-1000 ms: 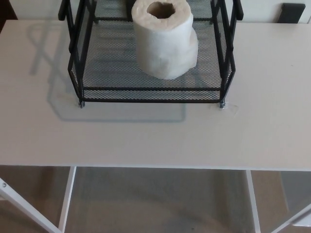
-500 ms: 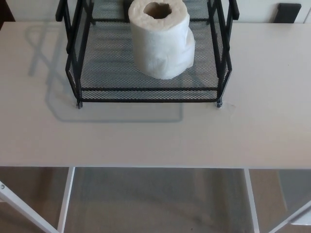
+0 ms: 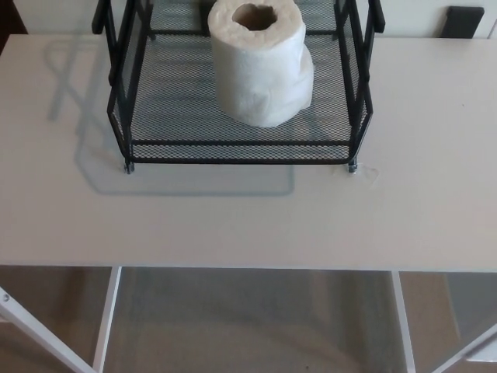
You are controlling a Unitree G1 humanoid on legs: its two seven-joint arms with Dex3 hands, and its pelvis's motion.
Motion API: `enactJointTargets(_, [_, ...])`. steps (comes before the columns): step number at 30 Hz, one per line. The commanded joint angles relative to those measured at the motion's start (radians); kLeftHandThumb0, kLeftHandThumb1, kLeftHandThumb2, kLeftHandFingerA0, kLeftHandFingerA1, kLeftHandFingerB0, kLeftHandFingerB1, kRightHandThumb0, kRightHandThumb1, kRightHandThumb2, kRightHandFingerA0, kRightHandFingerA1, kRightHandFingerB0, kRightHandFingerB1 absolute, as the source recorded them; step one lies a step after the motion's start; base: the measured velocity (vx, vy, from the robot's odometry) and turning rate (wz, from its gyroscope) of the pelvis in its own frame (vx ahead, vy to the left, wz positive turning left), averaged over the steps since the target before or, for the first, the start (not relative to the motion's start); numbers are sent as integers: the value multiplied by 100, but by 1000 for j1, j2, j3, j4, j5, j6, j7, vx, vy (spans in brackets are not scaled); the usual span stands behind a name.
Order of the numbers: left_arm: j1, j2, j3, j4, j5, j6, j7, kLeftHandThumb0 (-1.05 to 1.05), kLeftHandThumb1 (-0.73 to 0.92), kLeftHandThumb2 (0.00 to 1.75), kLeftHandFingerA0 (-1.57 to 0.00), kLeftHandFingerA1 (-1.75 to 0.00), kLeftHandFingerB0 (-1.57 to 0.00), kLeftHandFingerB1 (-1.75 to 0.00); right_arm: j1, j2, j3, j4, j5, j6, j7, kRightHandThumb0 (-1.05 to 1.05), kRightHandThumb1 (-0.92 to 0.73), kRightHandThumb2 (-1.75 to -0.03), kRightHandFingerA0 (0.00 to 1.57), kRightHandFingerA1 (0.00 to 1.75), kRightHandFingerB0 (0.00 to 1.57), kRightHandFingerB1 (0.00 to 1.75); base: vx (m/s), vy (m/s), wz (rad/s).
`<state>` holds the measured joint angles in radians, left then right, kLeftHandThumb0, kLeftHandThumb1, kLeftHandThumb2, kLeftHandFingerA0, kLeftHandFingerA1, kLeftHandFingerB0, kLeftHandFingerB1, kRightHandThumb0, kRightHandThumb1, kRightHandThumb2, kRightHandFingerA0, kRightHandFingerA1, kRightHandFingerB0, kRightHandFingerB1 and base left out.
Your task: The robot walks towards a desk on which a file tray is kept in the middle and a toilet paper roll is kept on its right. The robot uses its right hand to hook on finger in the gap of the roll and grabs it, lifts it and places it on the tray.
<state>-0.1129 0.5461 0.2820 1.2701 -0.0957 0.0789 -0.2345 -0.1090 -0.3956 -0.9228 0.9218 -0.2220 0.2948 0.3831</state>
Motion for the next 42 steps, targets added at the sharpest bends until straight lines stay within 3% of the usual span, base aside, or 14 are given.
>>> enactJointTargets(1, [11, 8, 12, -3, -3, -43, 16, -89, 91, 79, -30, -49, -10, -31, 64, -39, 193, 30, -8, -69, -45, -50, -63, -58, 57, 87, 25, 39, 0, 0, 0])
enactJointTargets(5, [7, 7, 11, 0, 0, -39, 18, -89, 91, 78, -32, -51, -9, -32, 225, -128, 471, -8, -185, -433, -80, -59, -69, -60, 67, 70, 47, 53, 0, 0, 0])
enactJointTargets(8, [15, 10, 0, -4, 10, -61, 5, -85, 79, 116, -25, -57, -5, -38, 156, -143, 466, 155, -116, -433, -37, -62, -58, -57, 68, 76, 59, 54, 0, 0, 0])
enactJointTargets(9, [15, 10, -3, -3, 13, -61, 5, -89, 92, 78, -28, -50, -8, -30, 104, -145, 483, 208, -119, -346, -33, -64, -44, -86, 61, 75, 53, 63, 0, 0, 0])
enactJointTargets(15, [20, 10, 0, -2, 8, -61, 6, -87, 92, 78, -28, -49, -7, -30, 186, -161, 408, 186, 27, -481, 51, -66, -40, -84, 66, 65, 58, 56, 0, 0, 0])
enactJointTargets(16, [20, 12, -11, -1, 21, -62, 14, -83, 79, 116, -27, -57, -5, -35, 149, -174, 471, 171, -27, -417, 53, -61, -63, -59, 59, 63, 50, 50, 0, 0, 0])
enactJointTargets(17, [22, 13, -8, 0, 17, -62, 10, -85, 92, 77, -26, -49, -4, -29, 113, -169, 478, 167, -28, -326, 46, -52, -54, -56, 49, 80, 46, 58, 0, 0, 0])
enactJointTargets(26, [22, 13, -11, 1, 18, -57, 14, -86, 92, 79, -27, -49, -4, -28, 39, -187, 679, 336, -68, -367, -66, -65, -62, -59, 41, 65, 47, 47, 0, 0, 0])
enactJointTargets(27, [21, 13, -10, 2, 16, -56, 10, -85, 79, 117, -26, -58, -2, -30, 37, -190, 691, 343, -57, -372, -68, -65, -62, -59, 41, 65, 47, 47, 0, 0, 0])
enactJointTargets(29, [20, 14, -10, 0, 14, -50, 3, -84, 92, 79, -26, -48, -3, -27, 34, -193, 705, 351, -46, -378, -71, -65, -62, -59, 41, 65, 47, 47, 0, 0, 0])
enactJointTargets(30, [16, 14, -5, 5, 9, -45, -6, -89, 82, 119, -20, -56, -1, -25, 33, -194, 711, 355, -41, -381, -73, -65, -62, -59, 41, 65, 47, 47, 0, 0, 0])
enactJointTargets(31, [18, 13, -13, 5, 17, -54, -3, -88, 92, 82, -23, -52, 0, -27, 32, -195, 715, 357, -37, -382, -74, -65, -62, -59, 41, 65, 47, 47, 0, 0, 0])
enactJointTargets(33, [20, 12, -19, 8, 23, -62, -8, -94, 87, 122, -21, -59, -3, -23, 31, -198, 724, 361, -31, -386, -75, -65, -62, -59, 41, 65, 47, 47, 0, 0, 0])
enactJointTargets(42, [-22, 11, 12, 24, -4, -33, -3, -93, 92, 78, -19, -66, 0, -34, 20, -201, 751, 371, -10, -393, -80, -65, -62, -59, 41, 65, 47, 47, 0, 0, 0])
